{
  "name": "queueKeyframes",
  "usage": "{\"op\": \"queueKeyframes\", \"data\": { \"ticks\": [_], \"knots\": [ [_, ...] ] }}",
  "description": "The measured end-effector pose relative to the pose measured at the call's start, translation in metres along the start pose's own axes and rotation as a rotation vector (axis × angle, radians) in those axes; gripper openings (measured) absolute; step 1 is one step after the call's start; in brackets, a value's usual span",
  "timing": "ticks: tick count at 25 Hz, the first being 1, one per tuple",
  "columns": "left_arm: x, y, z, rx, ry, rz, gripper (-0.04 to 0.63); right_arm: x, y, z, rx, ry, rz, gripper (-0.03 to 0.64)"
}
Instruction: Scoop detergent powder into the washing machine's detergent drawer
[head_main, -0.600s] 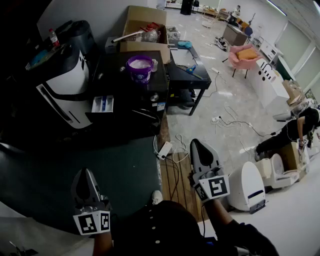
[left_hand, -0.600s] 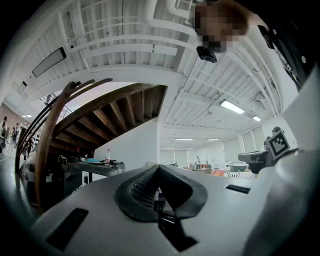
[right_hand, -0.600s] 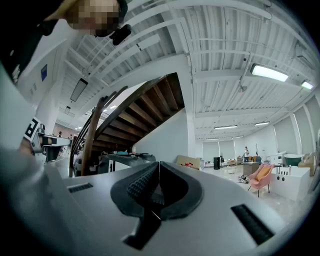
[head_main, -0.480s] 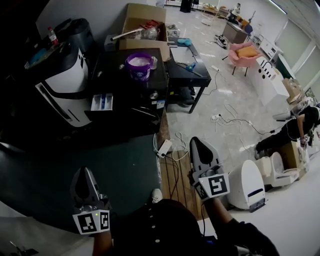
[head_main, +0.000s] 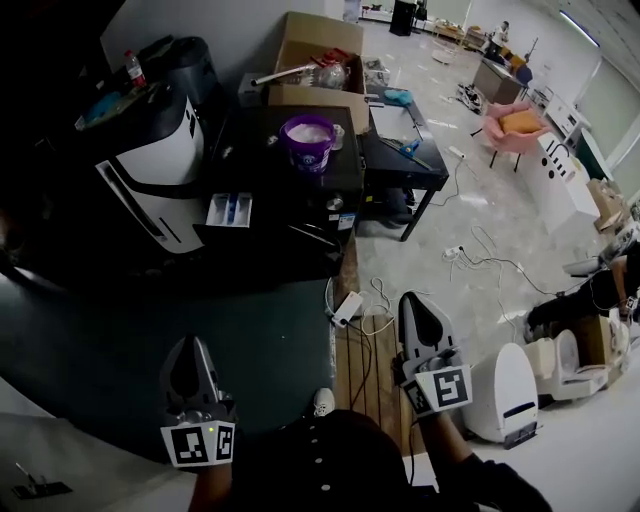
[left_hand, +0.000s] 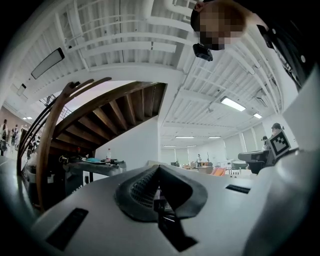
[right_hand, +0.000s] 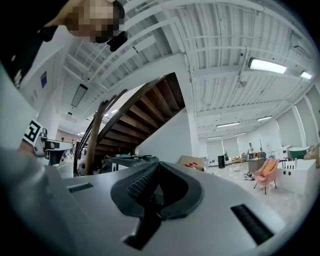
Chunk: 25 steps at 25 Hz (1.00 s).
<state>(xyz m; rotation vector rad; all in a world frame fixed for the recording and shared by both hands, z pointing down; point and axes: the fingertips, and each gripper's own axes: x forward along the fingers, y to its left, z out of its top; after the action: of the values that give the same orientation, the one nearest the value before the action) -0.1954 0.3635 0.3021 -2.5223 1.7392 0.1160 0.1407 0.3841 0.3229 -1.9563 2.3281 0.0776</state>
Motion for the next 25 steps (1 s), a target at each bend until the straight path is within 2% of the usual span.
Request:
{"op": "queueKeyframes", "data": {
  "ticks": [5, 6, 7, 11, 19, 25],
  "knots": [
    [0.008, -0.002, 0.001, 0.012, 0.003, 0.018, 0.015, 0.011, -0.002, -0.005, -0.041, 0.026, 0.025, 0.046],
    [0.009, -0.002, 0.001, 0.015, 0.004, 0.023, 0.014, 0.015, -0.002, -0.005, -0.046, 0.030, 0.031, 0.158],
    [0.011, -0.002, 0.000, 0.020, 0.004, 0.029, 0.014, 0.019, -0.002, -0.006, -0.041, 0.027, 0.044, 0.209],
    [0.021, -0.007, -0.008, 0.032, 0.007, 0.054, 0.014, 0.029, -0.012, -0.017, 0.003, 0.006, 0.085, 0.195],
    [0.029, -0.015, -0.012, 0.044, 0.049, 0.099, 0.014, 0.040, -0.026, -0.033, 0.074, 0.040, 0.113, 0.186],
    [0.045, -0.005, -0.016, 0.036, 0.062, 0.094, 0.014, 0.059, -0.026, -0.038, 0.067, 0.053, 0.114, 0.181]
  ]
}}
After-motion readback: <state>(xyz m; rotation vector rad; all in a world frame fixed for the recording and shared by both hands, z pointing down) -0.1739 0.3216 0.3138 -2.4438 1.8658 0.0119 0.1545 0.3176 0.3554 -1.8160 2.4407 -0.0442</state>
